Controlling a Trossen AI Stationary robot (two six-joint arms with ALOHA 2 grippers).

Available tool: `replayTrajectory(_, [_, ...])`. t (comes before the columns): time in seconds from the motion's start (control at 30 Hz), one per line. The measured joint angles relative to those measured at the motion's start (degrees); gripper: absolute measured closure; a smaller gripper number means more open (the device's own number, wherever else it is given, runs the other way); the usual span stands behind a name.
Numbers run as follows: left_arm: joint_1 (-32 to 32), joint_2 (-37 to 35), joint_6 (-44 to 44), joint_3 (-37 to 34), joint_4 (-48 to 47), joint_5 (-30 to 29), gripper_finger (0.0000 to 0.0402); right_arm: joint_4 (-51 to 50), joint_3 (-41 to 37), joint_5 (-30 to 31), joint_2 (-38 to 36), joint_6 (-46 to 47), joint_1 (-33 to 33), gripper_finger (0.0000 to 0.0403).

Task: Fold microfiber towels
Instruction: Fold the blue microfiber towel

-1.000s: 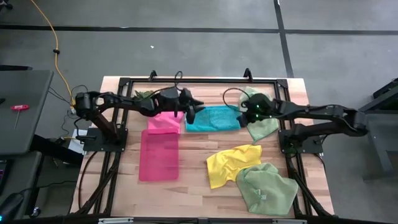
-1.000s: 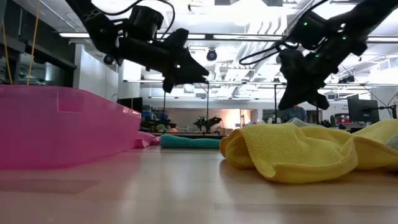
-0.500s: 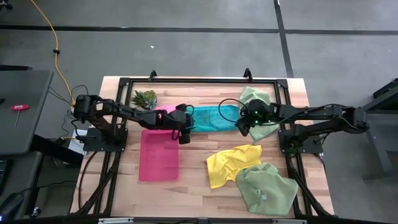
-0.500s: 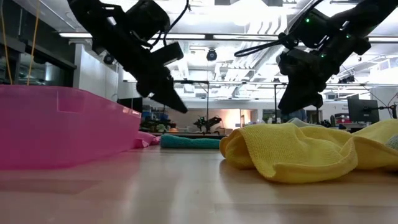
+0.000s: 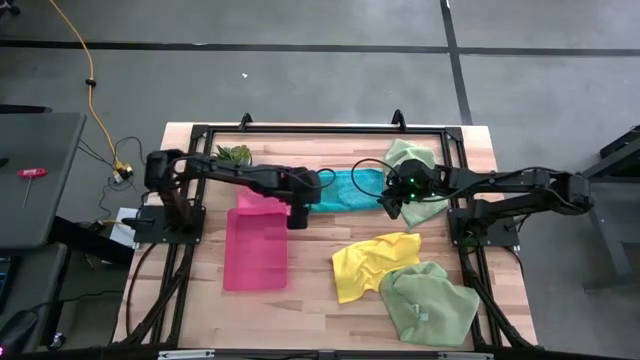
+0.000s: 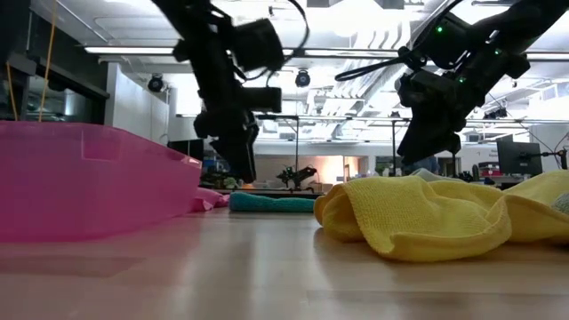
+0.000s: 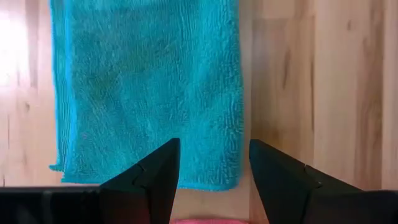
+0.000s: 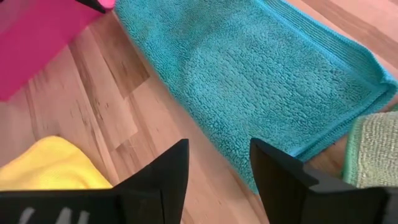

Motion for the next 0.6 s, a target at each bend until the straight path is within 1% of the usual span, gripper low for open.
replayTrajectory(0.13, [-0.45,3.15,1.0,2.85,-2.34,0.31,0.0219,-0.04,0.0,0.04,0.0,0.65,0.0,0.024])
replayTrajectory(0.47, [-0.76,6.64,1.06,3.05,-3.9,0.84,0.022,-0.46,0.0,0.07,0.0,1.5,0.0,0.024])
replayTrajectory(0.6, [-0.94,7.06,1.33,3.01,-3.89,3.07,0.022,-1.48,0.0,-0.11,0.01,1.94,0.0,0.024])
